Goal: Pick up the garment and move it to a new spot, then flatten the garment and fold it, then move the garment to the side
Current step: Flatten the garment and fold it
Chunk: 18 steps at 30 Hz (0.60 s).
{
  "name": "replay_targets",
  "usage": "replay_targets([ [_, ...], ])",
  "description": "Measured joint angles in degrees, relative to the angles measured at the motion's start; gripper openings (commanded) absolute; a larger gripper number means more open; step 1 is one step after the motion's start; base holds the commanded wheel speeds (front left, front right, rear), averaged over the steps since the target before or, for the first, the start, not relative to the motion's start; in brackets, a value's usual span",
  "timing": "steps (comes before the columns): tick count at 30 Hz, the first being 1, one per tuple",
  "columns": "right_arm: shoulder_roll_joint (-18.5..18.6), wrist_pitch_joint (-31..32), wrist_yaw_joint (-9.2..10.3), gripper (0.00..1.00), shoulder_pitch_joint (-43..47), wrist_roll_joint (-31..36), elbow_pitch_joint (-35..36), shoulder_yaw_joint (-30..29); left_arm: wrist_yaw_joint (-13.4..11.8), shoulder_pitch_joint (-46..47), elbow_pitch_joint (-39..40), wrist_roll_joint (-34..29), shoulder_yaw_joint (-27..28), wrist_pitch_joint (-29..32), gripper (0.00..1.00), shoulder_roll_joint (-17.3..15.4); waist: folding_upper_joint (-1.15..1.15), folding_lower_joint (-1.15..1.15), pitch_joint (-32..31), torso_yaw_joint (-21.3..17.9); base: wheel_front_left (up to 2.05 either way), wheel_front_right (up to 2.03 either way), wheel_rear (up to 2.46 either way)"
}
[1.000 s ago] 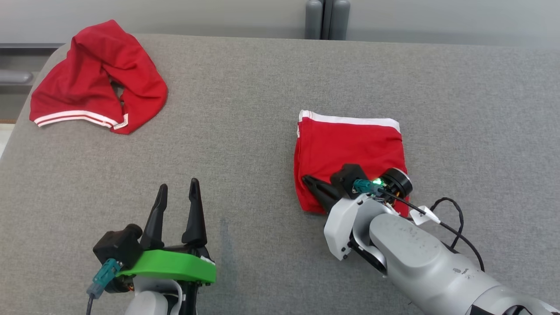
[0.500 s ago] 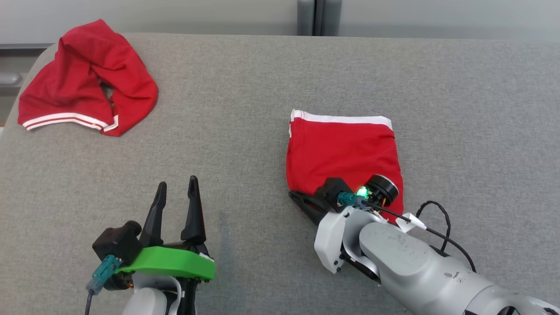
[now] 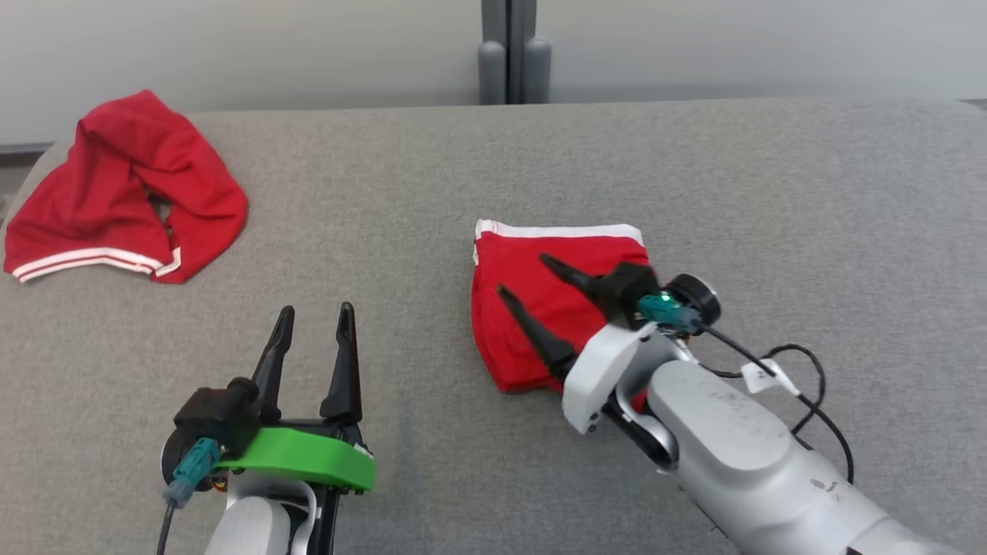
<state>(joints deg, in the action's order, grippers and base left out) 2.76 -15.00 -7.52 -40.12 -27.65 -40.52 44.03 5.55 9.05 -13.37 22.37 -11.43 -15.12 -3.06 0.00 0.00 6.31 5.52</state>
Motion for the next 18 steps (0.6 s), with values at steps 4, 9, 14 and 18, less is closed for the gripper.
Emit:
replay_targets([
  [4, 0.0, 0.0, 0.00, 1.00, 4.0, 4.2, 2.6, -9.4, 0.4, -0.2, -1.0, -1.1, 0.6, 0.0, 1.00, 0.0, 0.00, 0.00, -1.5, -1.7, 0.00, 0.00, 0.00],
  [9, 0.1, 0.0, 0.00, 1.00, 9.7, 8.9, 5.7, -20.3, 0.5, -2.3, -2.2, -1.2, 1.7, 0.0, 1.00, 0.1, 0.00, 0.00, -3.1, -3.7, 0.00, 0.00, 0.00],
  [14, 0.1, 0.0, 0.00, 1.00, 16.5, 13.1, 9.8, -29.1, 0.5, -4.4, -2.3, -0.2, 3.2, 0.0, 1.00, 0.2, 0.00, 0.00, -4.8, -5.0, 0.00, 0.00, 0.00],
  [18, 0.0, 0.0, 0.00, 1.00, 21.0, 15.0, 13.6, -33.5, 0.2, -6.5, -2.2, 0.4, 3.3, 0.0, 1.00, 0.2, 0.00, 0.00, -5.6, -5.9, 0.00, 0.00, 0.00],
])
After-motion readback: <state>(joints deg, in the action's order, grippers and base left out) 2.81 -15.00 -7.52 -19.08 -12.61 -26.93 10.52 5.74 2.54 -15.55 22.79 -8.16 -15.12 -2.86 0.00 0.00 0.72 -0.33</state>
